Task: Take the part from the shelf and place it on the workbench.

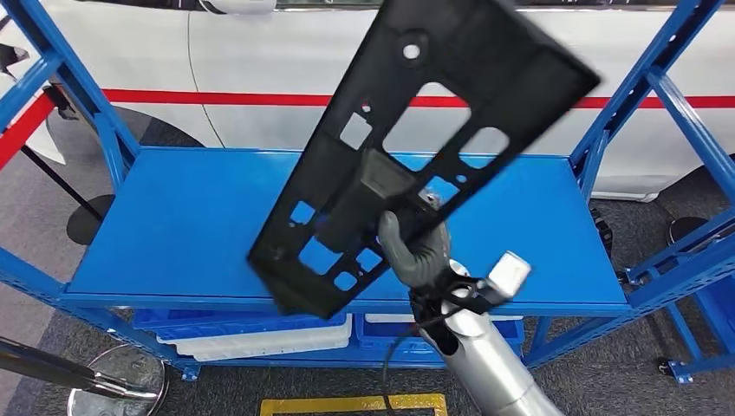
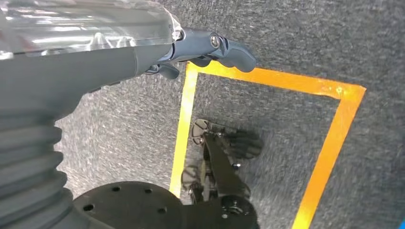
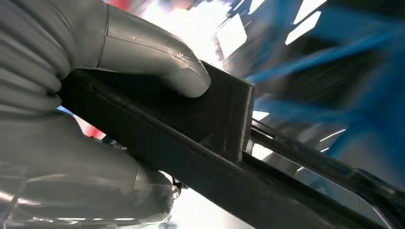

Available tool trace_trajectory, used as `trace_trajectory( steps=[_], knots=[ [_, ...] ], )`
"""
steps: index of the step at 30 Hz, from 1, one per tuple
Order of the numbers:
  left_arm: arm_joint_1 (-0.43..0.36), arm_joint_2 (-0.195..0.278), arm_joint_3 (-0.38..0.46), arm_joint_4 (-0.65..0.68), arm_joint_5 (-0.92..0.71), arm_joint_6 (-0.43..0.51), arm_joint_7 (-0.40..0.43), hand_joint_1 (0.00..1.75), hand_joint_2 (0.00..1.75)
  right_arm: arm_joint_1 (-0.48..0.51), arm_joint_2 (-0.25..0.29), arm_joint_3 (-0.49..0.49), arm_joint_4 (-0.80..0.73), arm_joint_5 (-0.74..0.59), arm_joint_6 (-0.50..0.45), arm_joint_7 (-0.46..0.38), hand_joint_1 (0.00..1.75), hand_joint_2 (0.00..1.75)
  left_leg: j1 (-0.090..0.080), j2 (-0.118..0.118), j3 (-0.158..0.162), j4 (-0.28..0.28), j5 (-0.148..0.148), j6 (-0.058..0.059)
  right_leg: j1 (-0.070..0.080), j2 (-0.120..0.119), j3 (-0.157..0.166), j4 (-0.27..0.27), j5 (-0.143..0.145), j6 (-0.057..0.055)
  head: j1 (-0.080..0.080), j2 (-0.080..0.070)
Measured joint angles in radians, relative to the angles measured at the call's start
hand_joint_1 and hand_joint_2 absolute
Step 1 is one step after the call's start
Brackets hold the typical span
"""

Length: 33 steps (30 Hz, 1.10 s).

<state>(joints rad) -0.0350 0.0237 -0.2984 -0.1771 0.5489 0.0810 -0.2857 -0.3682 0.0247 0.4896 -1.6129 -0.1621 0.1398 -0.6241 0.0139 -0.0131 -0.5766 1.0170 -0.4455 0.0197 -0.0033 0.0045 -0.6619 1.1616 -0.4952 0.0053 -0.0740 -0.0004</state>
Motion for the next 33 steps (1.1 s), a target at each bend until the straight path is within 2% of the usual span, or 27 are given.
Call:
trace_trajectory(
  steps=[1, 2, 3, 6, 7, 8, 10, 11, 12, 13, 14, 16, 17, 18, 21, 22, 23, 25, 26, 27, 28, 29, 30, 31, 32, 33],
  knots=[
    [-0.001, 0.000, 0.004, 0.000, 0.005, 0.002, -0.004, 0.00, 1.75, 0.017, -0.001, -0.007, -0.062, -0.047, 0.070, 0.000, 1.75, 1.75, -0.003, 0.001, -0.001, 0.003, -0.002, -0.003, 0.002, 0.000, 0.031, -0.066, 0.027, -0.004, 0.000, 0.000],
    [-0.003, 0.000, 0.007, 0.000, 0.010, 0.004, -0.008, 0.00, 1.75, 0.028, -0.003, -0.012, -0.112, -0.090, 0.124, 0.000, 1.75, 1.75, -0.004, 0.001, -0.003, 0.004, -0.003, -0.006, 0.003, 0.001, 0.051, -0.110, 0.043, -0.007, 0.000, 0.000],
    [-0.004, 0.001, 0.011, 0.000, 0.012, 0.006, -0.010, 0.00, 1.75, 0.036, -0.004, -0.014, -0.147, -0.123, 0.159, 0.000, 1.75, 1.75, -0.005, 0.001, -0.005, 0.006, -0.003, -0.010, 0.005, 0.002, 0.059, -0.131, 0.048, -0.010, 0.000, 0.000],
    [-0.006, 0.003, 0.021, 0.000, 0.015, 0.011, -0.012, 0.00, 1.75, 0.051, -0.011, -0.017, -0.200, -0.187, 0.200, 0.003, 1.75, 1.75, -0.005, 0.001, -0.009, 0.010, -0.006, -0.025, 0.004, 0.002, 0.057, -0.137, 0.055, -0.020, 0.000, 0.000],
    [-0.006, 0.005, 0.022, 0.000, 0.014, 0.013, -0.012, 0.00, 1.75, 0.056, -0.014, -0.017, -0.215, -0.210, 0.213, 0.007, 1.75, 1.75, -0.005, 0.002, -0.015, 0.025, -0.023, -0.030, 0.001, 0.000, 0.055, -0.140, 0.060, -0.025, 0.000, 0.000],
    [-0.007, 0.006, 0.023, 0.001, 0.012, 0.016, -0.011, 0.00, 1.75, 0.058, -0.017, -0.017, -0.228, -0.240, 0.229, 0.011, 1.75, 1.75, -0.004, 0.003, -0.027, 0.059, -0.053, -0.034, -0.001, -0.002, 0.052, -0.144, 0.065, -0.031, 0.000, 0.000],
    [-0.010, 0.008, 0.024, 0.001, 0.006, 0.022, -0.007, 0.00, 1.75, 0.059, -0.030, -0.007, -0.244, -0.296, 0.259, 0.018, 1.75, 1.75, 0.000, 0.006, -0.064, 0.173, -0.133, -0.039, -0.002, -0.005, 0.041, -0.144, 0.074, -0.037, 0.000, 0.000],
    [-0.011, 0.009, 0.024, 0.001, 0.002, 0.025, -0.005, 0.00, 1.75, 0.059, -0.041, 0.003, -0.244, -0.313, 0.266, 0.019, 1.75, 1.75, 0.001, 0.006, -0.080, 0.232, -0.164, -0.042, -0.001, -0.006, 0.034, -0.143, 0.080, -0.038, 0.000, 0.000],
    [-0.011, 0.010, 0.024, 0.001, -0.001, 0.028, -0.001, 0.00, 1.75, 0.058, -0.055, 0.016, -0.241, -0.319, 0.264, 0.018, 1.75, 1.75, 0.001, 0.006, -0.083, 0.265, -0.178, -0.043, 0.000, -0.007, 0.026, -0.141, 0.086, -0.038, 0.000, 0.000],
    [-0.012, 0.012, 0.024, 0.001, -0.003, 0.031, 0.003, 0.00, 1.75, 0.056, -0.071, 0.031, -0.236, -0.317, 0.255, 0.016, 1.75, 1.75, 0.001, 0.006, -0.068, 0.262, -0.175, -0.043, 0.001, -0.006, 0.017, -0.140, 0.092, -0.037, 0.000, 0.000],
    [-0.014, 0.013, 0.023, 0.001, -0.004, 0.034, 0.007, 0.00, 1.75, 0.054, -0.084, 0.044, -0.233, -0.309, 0.242, 0.014, 1.75, 1.75, 0.001, 0.006, -0.036, 0.220, -0.157, -0.041, 0.001, -0.006, 0.008, -0.138, 0.098, -0.036, 0.000, 0.000],
    [-0.020, 0.019, 0.023, 0.001, -0.006, 0.039, 0.015, 0.00, 1.75, 0.051, -0.107, 0.069, -0.228, -0.281, 0.203, 0.009, 1.75, 1.75, -0.002, 0.006, 0.058, 0.073, -0.114, -0.032, 0.003, -0.005, -0.003, -0.136, 0.112, -0.029, 0.000, 0.000],
    [-0.022, 0.022, 0.023, 0.001, -0.008, 0.042, 0.019, 0.00, 1.75, 0.050, -0.118, 0.080, -0.228, -0.263, 0.179, 0.007, 1.75, 1.75, -0.005, 0.006, 0.087, 0.020, -0.100, -0.027, 0.004, -0.005, -0.006, -0.135, 0.118, -0.024, 0.000, 0.000],
    [-0.024, 0.025, 0.023, 0.001, -0.011, 0.044, 0.023, 0.00, 1.75, 0.049, -0.129, 0.091, -0.227, -0.244, 0.154, 0.005, 1.75, 1.75, -0.009, 0.006, 0.105, -0.014, -0.091, -0.023, 0.003, -0.006, -0.008, -0.135, 0.125, -0.018, 0.000, 0.000],
    [-0.023, 0.032, 0.023, 0.002, -0.015, 0.049, 0.032, 0.00, 1.75, 0.049, -0.163, 0.118, -0.226, -0.205, 0.100, 0.002, 1.75, 1.75, -0.013, 0.007, 0.094, -0.023, -0.067, -0.009, -0.002, -0.006, -0.013, -0.142, 0.144, 0.000, 0.000, 0.000],
    [-0.022, 0.034, 0.023, 0.002, -0.016, 0.050, 0.034, 0.00, 1.75, 0.050, -0.172, 0.124, -0.226, -0.199, 0.093, 0.001, 1.75, 1.75, -0.011, 0.009, 0.086, -0.028, -0.052, -0.002, -0.002, -0.005, -0.021, -0.133, 0.130, 0.006, 0.000, 0.000],
    [-0.022, 0.035, 0.023, 0.003, -0.016, 0.050, 0.034, 0.00, 1.75, 0.050, -0.179, 0.128, -0.226, -0.196, 0.088, 0.001, 1.75, 1.75, -0.008, 0.012, 0.075, -0.032, -0.037, 0.003, -0.002, -0.003, -0.034, -0.109, 0.097, 0.011, 0.000, 0.000],
    [-0.022, 0.036, 0.023, 0.003, -0.016, 0.050, 0.034, 0.00, 1.75, 0.052, -0.189, 0.134, -0.225, -0.194, 0.084, 0.001, 1.75, 1.75, -0.006, 0.017, 0.048, -0.036, -0.012, 0.010, -0.004, -0.003, -0.066, -0.003, -0.009, 0.020, 0.001, 0.000],
    [-0.022, 0.036, 0.023, 0.003, -0.016, 0.050, 0.034, 0.00, 1.75, 0.053, -0.194, 0.136, -0.225, -0.194, 0.084, 0.001, 1.75, 1.75, -0.006, 0.018, 0.033, -0.034, -0.002, 0.010, -0.006, -0.003, -0.078, 0.064, -0.049, 0.024, 0.001, 0.000],
    [-0.021, 0.036, 0.023, 0.003, -0.016, 0.051, 0.034, 0.00, 1.75, 0.054, -0.198, 0.137, -0.224, -0.194, 0.083, 0.001, 1.75, 1.75, -0.006, 0.018, 0.019, -0.032, 0.007, 0.009, -0.009, -0.004, -0.081, 0.116, -0.067, 0.027, 0.001, 0.000],
    [-0.021, 0.036, 0.023, 0.003, -0.017, 0.051, 0.035, 0.00, 1.75, 0.054, -0.201, 0.138, -0.224, -0.189, 0.078, 0.001, 1.75, 1.75, -0.006, 0.018, 0.005, -0.028, 0.015, 0.007, -0.011, -0.004, -0.069, 0.138, -0.062, 0.030, 0.001, 0.000],
    [-0.021, 0.036, 0.023, 0.003, -0.019, 0.052, 0.037, 0.00, 1.75, 0.055, -0.203, 0.138, -0.224, -0.179, 0.067, 0.001, 1.75, 1.75, -0.005, 0.018, -0.009, -0.024, 0.022, 0.005, -0.013, -0.004, -0.041, 0.128, -0.044, 0.032, 0.001, 0.000],
    [-0.021, 0.036, 0.023, 0.003, -0.021, 0.053, 0.041, 0.00, 1.75, 0.056, -0.204, 0.139, -0.226, -0.162, 0.050, 0.001, 1.75, 1.75, -0.004, 0.018, -0.021, -0.019, 0.028, 0.001, -0.015, -0.004, 0.004, 0.077, -0.021, 0.032, 0.001, 0.000],
    [-0.021, 0.037, 0.022, 0.003, -0.024, 0.054, 0.045, 0.00, 1.75, 0.058, -0.205, 0.139, -0.230, -0.141, 0.028, 0.001, 1.75, 1.75, -0.004, 0.018, -0.031, -0.013, 0.032, -0.003, -0.016, -0.004, 0.059, 0.007, -0.010, 0.031, 0.001, 0.000],
    [-0.022, 0.039, 0.021, 0.003, -0.028, 0.052, 0.051, 0.00, 1.75, 0.061, -0.205, 0.139, -0.238, -0.119, 0.006, 0.001, 1.75, 1.75, -0.005, 0.018, -0.039, -0.006, 0.036, -0.008, -0.015, -0.003, 0.106, -0.062, -0.010, 0.026, 0.001, 0.000],
    [-0.022, 0.040, 0.021, 0.003, -0.031, 0.049, 0.055, 0.00, 1.75, 0.066, -0.205, 0.139, -0.247, -0.097, -0.014, 0.001, 1.75, 1.75, -0.006, 0.017, -0.045, -0.001, 0.041, -0.014, -0.013, -0.002, 0.139, -0.112, -0.016, 0.020, 0.001, 0.000]
  ],
)
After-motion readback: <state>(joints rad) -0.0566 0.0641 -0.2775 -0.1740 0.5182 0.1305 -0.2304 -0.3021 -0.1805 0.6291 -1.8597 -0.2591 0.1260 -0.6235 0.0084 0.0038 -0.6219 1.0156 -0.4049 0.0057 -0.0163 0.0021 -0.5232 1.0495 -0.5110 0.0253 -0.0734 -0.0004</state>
